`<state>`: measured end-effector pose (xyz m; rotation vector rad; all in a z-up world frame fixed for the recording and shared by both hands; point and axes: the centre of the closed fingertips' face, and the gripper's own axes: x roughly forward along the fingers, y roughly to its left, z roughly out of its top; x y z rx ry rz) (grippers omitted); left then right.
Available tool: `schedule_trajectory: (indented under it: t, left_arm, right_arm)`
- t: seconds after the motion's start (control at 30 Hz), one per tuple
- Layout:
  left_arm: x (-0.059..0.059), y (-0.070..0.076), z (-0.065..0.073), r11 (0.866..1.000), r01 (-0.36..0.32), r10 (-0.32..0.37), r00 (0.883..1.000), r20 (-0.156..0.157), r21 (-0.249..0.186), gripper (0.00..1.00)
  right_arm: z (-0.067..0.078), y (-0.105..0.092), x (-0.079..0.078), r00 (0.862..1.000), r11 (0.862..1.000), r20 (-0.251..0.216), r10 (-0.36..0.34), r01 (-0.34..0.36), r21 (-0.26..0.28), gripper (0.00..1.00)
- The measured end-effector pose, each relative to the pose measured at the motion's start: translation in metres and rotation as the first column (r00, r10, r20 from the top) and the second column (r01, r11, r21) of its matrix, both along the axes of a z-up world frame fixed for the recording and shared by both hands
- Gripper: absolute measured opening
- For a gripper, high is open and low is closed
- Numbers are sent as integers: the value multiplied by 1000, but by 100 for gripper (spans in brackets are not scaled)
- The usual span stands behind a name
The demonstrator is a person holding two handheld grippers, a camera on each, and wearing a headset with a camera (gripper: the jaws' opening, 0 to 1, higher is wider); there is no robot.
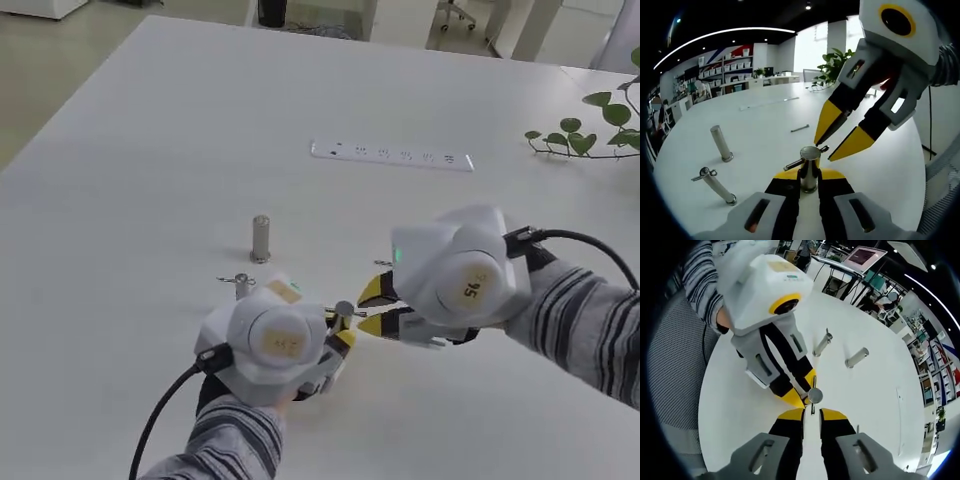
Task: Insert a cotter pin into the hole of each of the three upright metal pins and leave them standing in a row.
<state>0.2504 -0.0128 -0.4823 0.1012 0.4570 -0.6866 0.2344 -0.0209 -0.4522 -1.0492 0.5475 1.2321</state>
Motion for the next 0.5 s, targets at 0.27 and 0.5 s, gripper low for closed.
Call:
schedule_trajectory:
  t: [0.27, 0.5]
  left_arm:
    - [0, 0, 0, 1000, -2, 2, 1000, -2, -3, 10]
    - [1, 0, 0, 1000, -5, 5, 1000, -6, -8, 10]
  right_arm:
    - [4, -4, 0, 999, 998, -12, -41, 42, 47, 1]
    - [1, -2, -1, 998, 997, -16, -57, 57, 56, 0]
